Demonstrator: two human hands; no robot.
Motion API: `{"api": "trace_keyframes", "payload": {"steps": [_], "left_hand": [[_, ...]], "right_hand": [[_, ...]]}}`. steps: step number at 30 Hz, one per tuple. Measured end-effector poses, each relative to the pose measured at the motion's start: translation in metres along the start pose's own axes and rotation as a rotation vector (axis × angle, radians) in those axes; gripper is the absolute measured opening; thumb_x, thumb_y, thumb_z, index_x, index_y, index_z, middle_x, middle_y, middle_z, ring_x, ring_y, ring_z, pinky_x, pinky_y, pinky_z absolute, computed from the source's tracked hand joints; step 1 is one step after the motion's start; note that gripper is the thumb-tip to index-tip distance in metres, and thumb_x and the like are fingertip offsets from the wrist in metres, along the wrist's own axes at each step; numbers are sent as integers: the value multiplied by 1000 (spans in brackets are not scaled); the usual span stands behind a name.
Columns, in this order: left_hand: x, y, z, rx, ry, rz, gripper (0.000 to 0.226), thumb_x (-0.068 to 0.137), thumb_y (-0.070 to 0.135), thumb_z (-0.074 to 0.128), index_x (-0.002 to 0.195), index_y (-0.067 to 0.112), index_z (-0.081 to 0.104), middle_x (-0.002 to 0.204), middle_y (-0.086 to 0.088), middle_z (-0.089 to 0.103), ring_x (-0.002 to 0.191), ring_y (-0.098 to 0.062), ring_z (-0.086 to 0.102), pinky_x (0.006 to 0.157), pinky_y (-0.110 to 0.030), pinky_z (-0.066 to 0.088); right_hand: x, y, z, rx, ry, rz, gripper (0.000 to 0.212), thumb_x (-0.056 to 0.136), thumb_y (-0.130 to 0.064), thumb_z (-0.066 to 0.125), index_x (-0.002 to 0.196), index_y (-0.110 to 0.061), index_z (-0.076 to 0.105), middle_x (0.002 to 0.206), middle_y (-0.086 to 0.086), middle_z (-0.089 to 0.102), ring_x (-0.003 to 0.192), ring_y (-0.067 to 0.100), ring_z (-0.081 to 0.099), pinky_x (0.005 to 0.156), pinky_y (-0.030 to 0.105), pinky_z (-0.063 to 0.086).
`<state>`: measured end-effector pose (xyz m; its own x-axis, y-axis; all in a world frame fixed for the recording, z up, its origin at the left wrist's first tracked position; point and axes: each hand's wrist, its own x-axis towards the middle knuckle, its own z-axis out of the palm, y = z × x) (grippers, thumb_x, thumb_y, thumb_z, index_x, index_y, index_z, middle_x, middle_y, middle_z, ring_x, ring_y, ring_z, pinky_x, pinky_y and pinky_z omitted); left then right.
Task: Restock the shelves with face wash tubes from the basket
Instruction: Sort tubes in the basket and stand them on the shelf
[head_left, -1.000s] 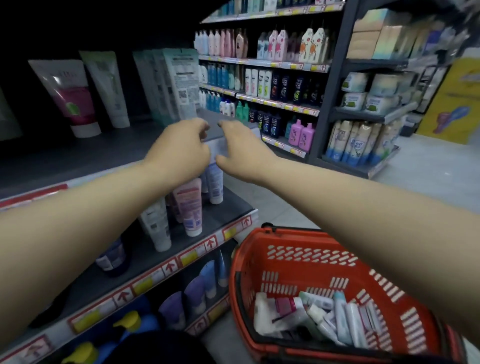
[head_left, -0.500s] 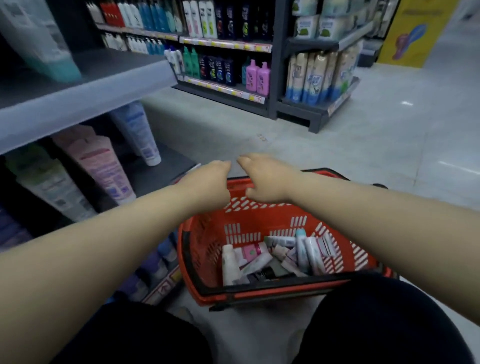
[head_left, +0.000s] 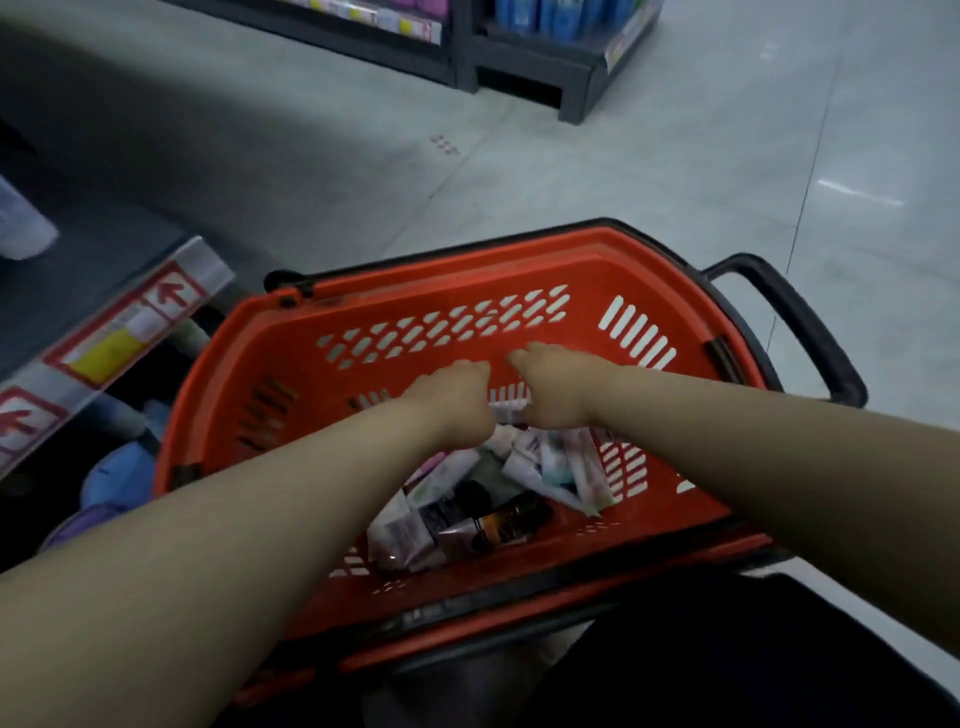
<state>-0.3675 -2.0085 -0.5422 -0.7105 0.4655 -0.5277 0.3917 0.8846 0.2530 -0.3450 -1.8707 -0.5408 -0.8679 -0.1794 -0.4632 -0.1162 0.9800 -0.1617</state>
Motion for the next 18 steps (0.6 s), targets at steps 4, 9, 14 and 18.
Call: {"api": "trace_keyframes", "payload": {"steps": [4, 9, 14, 18], "left_hand": [[41, 9, 36, -148, -102, 31, 45, 88, 11, 52, 131, 4, 41, 133, -16, 46, 112, -29, 50, 79, -32, 43], [80, 15, 78, -353, -196, 21, 44, 88, 14, 56, 131, 9, 49, 129, -13, 57, 113, -26, 56, 83, -27, 44], [92, -3, 103, -422, -255, 24, 38, 92, 16, 58, 129, 7, 53, 133, -13, 55, 122, -26, 50, 89, -20, 35], [89, -18, 123, -508, -223, -35, 27, 90, 9, 57, 117, 6, 62, 120, -11, 63, 98, -16, 54, 75, -13, 33]], "right_hand": [[26, 23, 34, 123, -177, 130, 39, 89, -18, 53, 125, -2, 49, 122, 17, 58, 108, 30, 56, 85, 33, 45], [53, 23, 72, 218, -353, 241, 34, 96, -12, 46, 126, 0, 53, 127, 18, 58, 114, 31, 55, 93, 34, 43], [81, 9, 107, 225, -173, 464, 44, 95, -18, 47, 134, 2, 43, 136, 19, 47, 128, 32, 43, 105, 39, 36], [91, -7, 140, 327, -140, 726, 70, 100, -23, 39, 148, 2, -6, 155, 26, -4, 145, 37, 1, 117, 46, 11]]}}
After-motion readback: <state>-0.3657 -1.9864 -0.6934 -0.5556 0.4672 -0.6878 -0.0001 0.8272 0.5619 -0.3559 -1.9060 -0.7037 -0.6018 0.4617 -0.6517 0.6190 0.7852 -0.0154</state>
